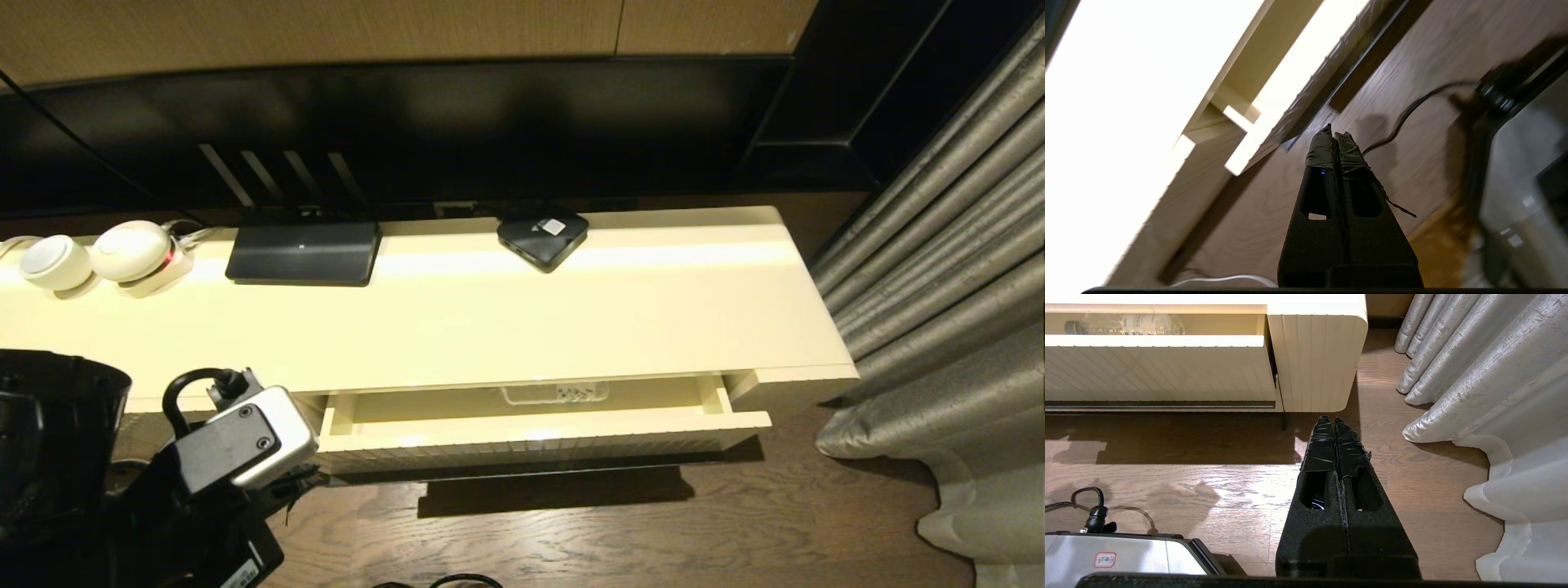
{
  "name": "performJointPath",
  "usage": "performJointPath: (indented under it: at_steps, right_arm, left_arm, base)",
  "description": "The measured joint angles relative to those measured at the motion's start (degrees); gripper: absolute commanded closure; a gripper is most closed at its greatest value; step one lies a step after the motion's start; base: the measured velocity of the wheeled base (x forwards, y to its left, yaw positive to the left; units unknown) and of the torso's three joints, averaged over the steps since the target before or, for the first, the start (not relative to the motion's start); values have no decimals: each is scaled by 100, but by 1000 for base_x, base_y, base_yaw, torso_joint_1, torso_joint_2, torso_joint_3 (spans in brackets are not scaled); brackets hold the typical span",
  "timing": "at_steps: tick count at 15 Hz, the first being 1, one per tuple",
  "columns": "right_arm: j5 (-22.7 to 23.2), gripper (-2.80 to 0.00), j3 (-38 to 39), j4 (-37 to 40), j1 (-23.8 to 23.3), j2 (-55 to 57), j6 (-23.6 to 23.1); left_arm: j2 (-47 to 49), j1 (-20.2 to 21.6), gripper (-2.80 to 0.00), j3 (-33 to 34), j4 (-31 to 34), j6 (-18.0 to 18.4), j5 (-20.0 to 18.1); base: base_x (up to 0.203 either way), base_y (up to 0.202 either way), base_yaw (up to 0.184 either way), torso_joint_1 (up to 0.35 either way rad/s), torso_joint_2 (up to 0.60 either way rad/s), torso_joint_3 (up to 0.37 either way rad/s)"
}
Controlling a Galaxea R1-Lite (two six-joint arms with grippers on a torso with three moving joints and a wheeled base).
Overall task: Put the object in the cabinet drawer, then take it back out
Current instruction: Open the drawer
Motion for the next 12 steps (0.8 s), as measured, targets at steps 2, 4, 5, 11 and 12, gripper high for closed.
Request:
performJointPath:
  at_steps: [2, 4, 5, 11, 12]
  right_arm:
    - [1, 0, 0, 0, 0, 0, 0]
    - [-6, 0, 0, 0, 0, 0, 0]
    - [-3, 0, 0, 0, 0, 0, 0]
    - [-2, 0, 0, 0, 0, 0, 1]
    - [1, 0, 0, 0, 0, 0, 0]
  left_arm:
    - [169, -54, 0, -225, -40, -668, 2]
    - [425, -114, 0, -511, -5, -1482, 11]
    - [545, -167, 0, -628, 21, -1863, 27]
    - [2020, -865, 0, -1702, 311, -4669, 861]
    - [2299, -975, 0, -1843, 305, -4976, 1107]
  base:
    - [0, 0, 0, 0, 0, 0]
    - [0, 0, 0, 0, 0, 0]
    - [0, 0, 0, 0, 0, 0]
    - [0, 0, 0, 0, 0, 0]
    - [0, 0, 0, 0, 0, 0]
